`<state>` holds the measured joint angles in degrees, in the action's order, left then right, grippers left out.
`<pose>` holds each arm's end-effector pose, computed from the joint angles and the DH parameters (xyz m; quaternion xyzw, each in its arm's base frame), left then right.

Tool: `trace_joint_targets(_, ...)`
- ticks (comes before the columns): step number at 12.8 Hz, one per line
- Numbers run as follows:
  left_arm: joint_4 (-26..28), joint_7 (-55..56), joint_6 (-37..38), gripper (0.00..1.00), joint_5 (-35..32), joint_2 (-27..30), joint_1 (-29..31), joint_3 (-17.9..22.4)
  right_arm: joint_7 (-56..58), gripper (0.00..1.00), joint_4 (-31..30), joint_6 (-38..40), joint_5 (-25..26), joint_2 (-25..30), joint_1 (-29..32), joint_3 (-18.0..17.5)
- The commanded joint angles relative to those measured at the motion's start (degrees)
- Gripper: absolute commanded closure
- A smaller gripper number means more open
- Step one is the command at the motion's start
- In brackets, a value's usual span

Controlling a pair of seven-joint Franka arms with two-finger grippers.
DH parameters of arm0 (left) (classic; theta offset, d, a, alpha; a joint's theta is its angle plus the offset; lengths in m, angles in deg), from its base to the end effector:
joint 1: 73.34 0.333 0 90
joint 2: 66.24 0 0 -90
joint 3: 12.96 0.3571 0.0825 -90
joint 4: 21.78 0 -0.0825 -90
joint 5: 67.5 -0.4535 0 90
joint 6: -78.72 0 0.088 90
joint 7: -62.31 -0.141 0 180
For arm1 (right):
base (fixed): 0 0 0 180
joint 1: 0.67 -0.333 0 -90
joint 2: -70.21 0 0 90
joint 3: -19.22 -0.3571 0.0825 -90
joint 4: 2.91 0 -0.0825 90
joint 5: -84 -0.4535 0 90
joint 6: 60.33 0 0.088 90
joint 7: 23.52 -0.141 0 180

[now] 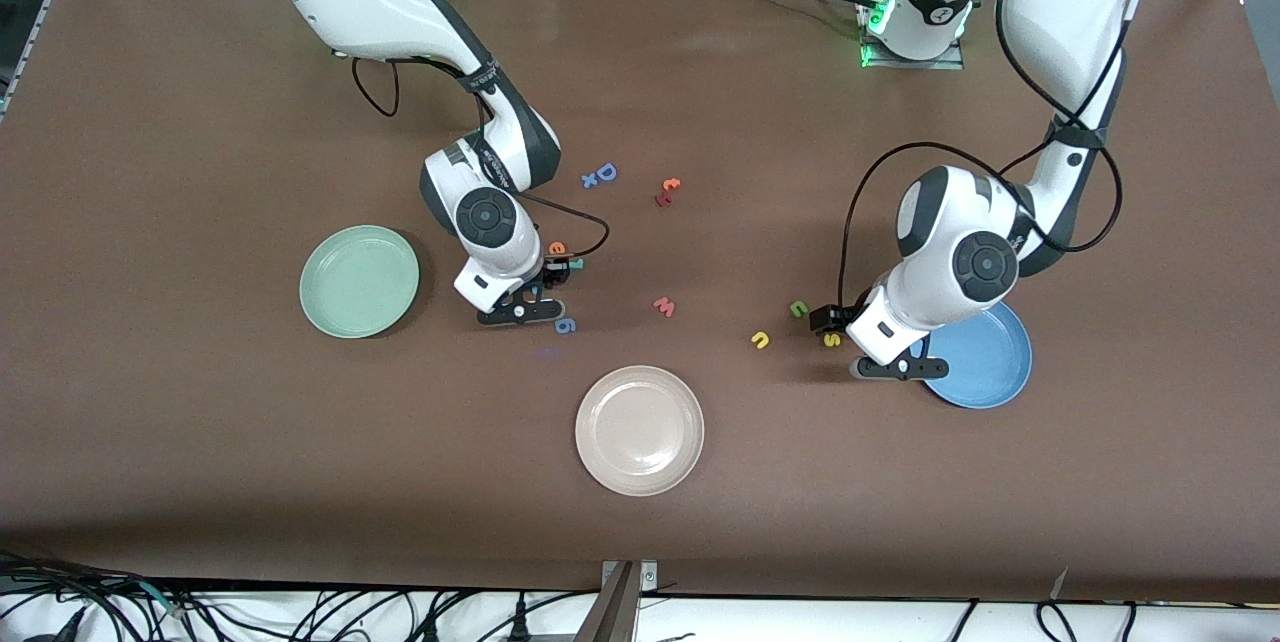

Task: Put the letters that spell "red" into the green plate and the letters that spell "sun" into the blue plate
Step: 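Grasp the blue letter and yellow s with the right and left grippers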

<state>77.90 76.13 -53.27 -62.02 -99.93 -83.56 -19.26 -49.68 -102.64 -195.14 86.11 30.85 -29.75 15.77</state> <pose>0.7080 -0.2094 0.1926 0.9976 0.0177 -0.0278 0.0605 0.6147 0.3882 0.1217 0.9973 0.0628 -0.0352 0.0120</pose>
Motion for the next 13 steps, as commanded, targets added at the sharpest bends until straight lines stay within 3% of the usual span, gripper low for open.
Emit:
trace_joint_targets(1, -0.19, 0.69, -1.96, 0.00, 0.94, -1.73, -1.29, 1.90, -0.91, 0.75, -0.47, -0.63, 1.23, -0.02, -0.72, 0.64)
trace_joint_targets(3, -0.28, 1.12, -1.96, 0.00, 1.03, -2.43, -1.29, 2.08, -0.83, 0.91, -0.47, -0.45, 1.23, 0.24, -0.72, 0.64)
trace_joint_targets(6, -0.28, 2.44, -3.28, 0.01, 1.03, -4.36, -1.81, 2.34, -0.21, 0.92, -0.29, 0.25, 1.23, 1.73, -0.45, 0.81)
trace_joint_targets(8, -0.19, 4.19, -4.76, 0.03, 0.94, -5.51, -2.34, 2.35, 0.49, 0.92, 0.32, 4.71, 1.23, 4.18, -0.36, 2.21)
trace_joint_targets(13, -0.10, 6.05, -5.30, 0.08, 0.50, -6.48, -3.22, 2.61, 17.16, 0.92, 0.24, 15.09, 0.44, 11.05, 0.68, 11.87)
